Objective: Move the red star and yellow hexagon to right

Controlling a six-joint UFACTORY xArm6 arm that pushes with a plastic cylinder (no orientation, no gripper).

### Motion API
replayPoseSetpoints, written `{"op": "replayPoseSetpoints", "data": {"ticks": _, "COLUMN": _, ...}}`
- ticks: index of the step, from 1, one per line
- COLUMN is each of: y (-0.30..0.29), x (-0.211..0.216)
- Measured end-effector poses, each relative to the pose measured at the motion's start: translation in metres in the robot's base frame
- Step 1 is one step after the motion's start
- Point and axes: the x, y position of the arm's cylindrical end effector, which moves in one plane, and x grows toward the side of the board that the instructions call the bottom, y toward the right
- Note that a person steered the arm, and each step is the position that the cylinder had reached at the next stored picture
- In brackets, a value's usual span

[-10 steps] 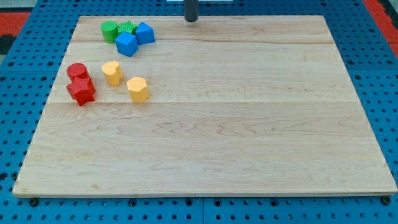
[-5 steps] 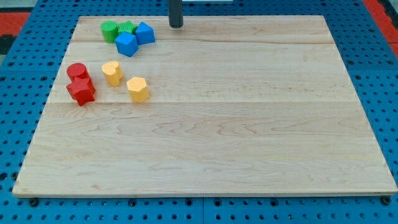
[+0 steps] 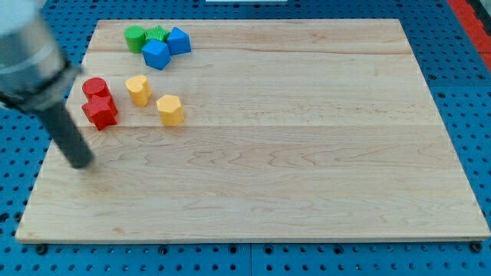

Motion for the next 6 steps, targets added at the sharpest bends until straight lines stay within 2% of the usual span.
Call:
{"op": "replayPoseSetpoints", "data": {"ticks": 1, "y": -0.038, "x": -0.041}}
{"op": "replayPoseSetpoints", "data": {"ticks": 2, "y": 0.017, "x": -0.072}}
{"op": "replayPoseSetpoints", "data": {"ticks": 6, "y": 0.253, "x": -0.074}}
